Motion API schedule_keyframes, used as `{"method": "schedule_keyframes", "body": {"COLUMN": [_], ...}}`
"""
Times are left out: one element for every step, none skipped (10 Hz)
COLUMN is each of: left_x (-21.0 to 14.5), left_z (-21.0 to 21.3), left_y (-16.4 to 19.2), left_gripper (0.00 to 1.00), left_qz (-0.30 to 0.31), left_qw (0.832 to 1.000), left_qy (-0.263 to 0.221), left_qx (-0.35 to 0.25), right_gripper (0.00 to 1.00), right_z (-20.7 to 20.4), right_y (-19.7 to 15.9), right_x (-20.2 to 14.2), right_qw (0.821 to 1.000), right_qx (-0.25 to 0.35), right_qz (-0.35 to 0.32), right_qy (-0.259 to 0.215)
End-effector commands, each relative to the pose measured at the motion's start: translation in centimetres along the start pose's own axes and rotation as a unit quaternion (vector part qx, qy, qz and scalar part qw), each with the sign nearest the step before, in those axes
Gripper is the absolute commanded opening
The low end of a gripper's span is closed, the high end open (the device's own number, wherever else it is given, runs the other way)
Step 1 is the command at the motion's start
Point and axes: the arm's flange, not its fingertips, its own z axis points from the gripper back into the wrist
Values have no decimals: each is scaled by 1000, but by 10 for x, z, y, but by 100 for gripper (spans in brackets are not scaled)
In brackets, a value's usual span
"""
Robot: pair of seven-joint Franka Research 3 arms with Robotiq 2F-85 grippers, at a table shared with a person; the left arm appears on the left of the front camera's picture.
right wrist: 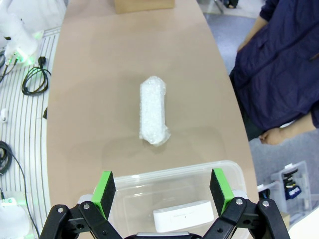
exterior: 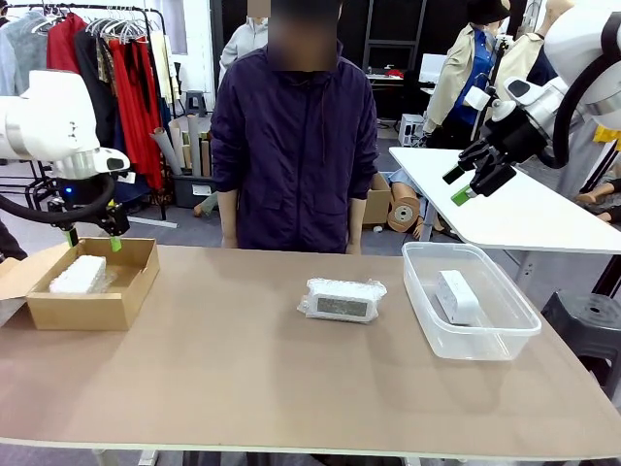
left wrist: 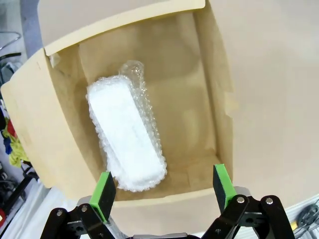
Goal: Separate and place wrapped and unwrapped clocks.
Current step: If the picked Digital clock is wrapped, place it in the Package Box ; if not, place it in the Organizing box, then pick up the Digital clock indicated by the person.
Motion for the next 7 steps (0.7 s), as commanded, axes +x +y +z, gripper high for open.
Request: {"method": "schedule_keyframes", "body": {"left_x": [-6, 0, 0, 0, 0, 0, 0], "left_z": [-1, 0, 0, 0, 0, 0, 0], "left_y": [-1, 0, 0, 0, 0, 0, 0], "left_gripper": [100, 100, 100, 100, 100, 100, 100], "left_qz": [5, 0, 0, 0, 0, 0, 0], "left_qw": [1000, 1000, 1000, 1000, 1000, 1000, 1000], "left_qy": [8, 0, 0, 0, 0, 0, 0], "left_qx": [-4, 0, 0, 0, 0, 0, 0], "right_gripper": [100, 100, 100, 100, 100, 100, 100], "right_z": [2, 2, 2, 2, 2, 2, 2], "right_y": [-1, -1, -1, -1, -1, -1, -1], "right_x": [2, 2, 2, 2, 2, 2, 2], "right_qw": [1000, 1000, 1000, 1000, 1000, 1000, 1000], "right_qx": [1, 1, 1, 1, 1, 1, 1], "right_qz": [2, 2, 2, 2, 2, 2, 2], "right_qy": [-1, -1, -1, -1, -1, -1, -1]}}
